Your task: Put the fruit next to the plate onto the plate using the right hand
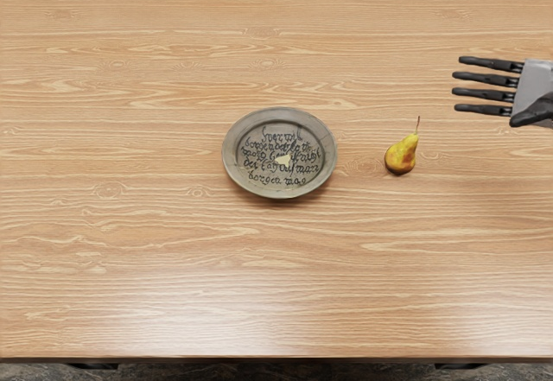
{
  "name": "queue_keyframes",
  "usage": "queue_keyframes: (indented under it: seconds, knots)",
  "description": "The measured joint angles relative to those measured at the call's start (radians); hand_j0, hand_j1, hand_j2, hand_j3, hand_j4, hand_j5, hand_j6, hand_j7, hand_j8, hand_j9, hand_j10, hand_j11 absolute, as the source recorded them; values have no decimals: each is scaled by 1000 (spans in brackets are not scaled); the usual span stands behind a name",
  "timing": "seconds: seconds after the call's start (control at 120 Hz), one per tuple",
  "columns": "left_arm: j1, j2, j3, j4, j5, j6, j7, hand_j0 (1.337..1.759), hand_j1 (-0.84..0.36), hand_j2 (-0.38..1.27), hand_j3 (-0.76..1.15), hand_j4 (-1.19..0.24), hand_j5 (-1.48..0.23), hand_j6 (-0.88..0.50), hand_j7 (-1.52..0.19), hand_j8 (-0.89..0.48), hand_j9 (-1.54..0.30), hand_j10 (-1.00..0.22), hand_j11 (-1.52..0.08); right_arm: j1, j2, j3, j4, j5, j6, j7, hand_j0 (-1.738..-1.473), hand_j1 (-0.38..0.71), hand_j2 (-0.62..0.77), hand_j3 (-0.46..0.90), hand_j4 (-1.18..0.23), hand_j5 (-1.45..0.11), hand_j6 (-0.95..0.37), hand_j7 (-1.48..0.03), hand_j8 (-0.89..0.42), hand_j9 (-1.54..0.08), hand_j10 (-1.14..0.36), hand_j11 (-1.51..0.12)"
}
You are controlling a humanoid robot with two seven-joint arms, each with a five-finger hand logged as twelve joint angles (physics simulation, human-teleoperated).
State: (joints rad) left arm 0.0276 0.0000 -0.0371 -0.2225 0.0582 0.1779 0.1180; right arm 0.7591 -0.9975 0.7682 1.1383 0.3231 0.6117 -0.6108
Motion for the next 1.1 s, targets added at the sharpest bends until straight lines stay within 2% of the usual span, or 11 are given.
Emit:
queue_keyframes:
  seconds: [0.125, 0.208, 0.375, 0.467, 0.7, 0.908, 1.1]
  knots:
    - [0, 0, 0, 0, 0, 0, 0, 1658, 344, 1, 0, -4, -5, -4, -5, -4, -5, -4, -5, 15, 12, -2, 1, -12, 0, 0, -1658, -331, -3, 0, -11, -19, -9, -20, -10, -19, -12, -19]
    - [0, 0, 0, 0, 0, 0, 0, 1658, 344, 1, 0, -4, -5, -4, -5, -4, -5, -4, -5, 46, 52, -3, 3, -51, 0, 0, -1658, -330, -3, 0, -11, -19, -10, -20, -11, -20, -12, -20]
    - [0, 0, 0, 0, 0, 0, 0, 1658, 344, 1, 0, -4, -5, -4, -5, -4, -5, -4, -5, 151, 130, 1, 10, -365, 0, 0, -1658, -326, -4, 0, -17, -25, -16, -25, -16, -25, -17, -25]
    - [0, 0, 0, 0, 0, 0, 0, 1658, 344, 1, 0, -4, -5, -4, -5, -4, -5, -4, -5, 181, 147, 2, 46, -545, -8, 0, -1658, -323, -4, 0, -20, -28, -19, -28, -20, -28, -20, -28]
    - [0, 0, 0, 0, 0, 0, 0, 1658, 344, 1, 0, -4, -5, -4, -5, -4, -5, -4, -5, 194, 193, -10, 104, -882, -186, 0, -1658, -322, -4, 0, -24, -30, -24, -30, -24, -30, -24, -30]
    - [0, 0, 0, 0, 0, 0, 0, 1658, 344, 1, 0, -4, -5, -4, -5, -4, -5, -4, -5, 198, 266, -73, 103, -1042, -315, 0, -1658, -323, -4, 0, -24, -30, -25, -29, -24, -29, -24, -29]
    - [0, 0, 0, 0, 0, 0, 0, 1658, 344, 1, 0, -4, -5, -4, -5, -4, -5, -4, -5, 199, 367, -149, 59, -1166, -432, 0, -1658, -323, -4, 0, -25, -29, -26, -29, -25, -29, -24, -29]
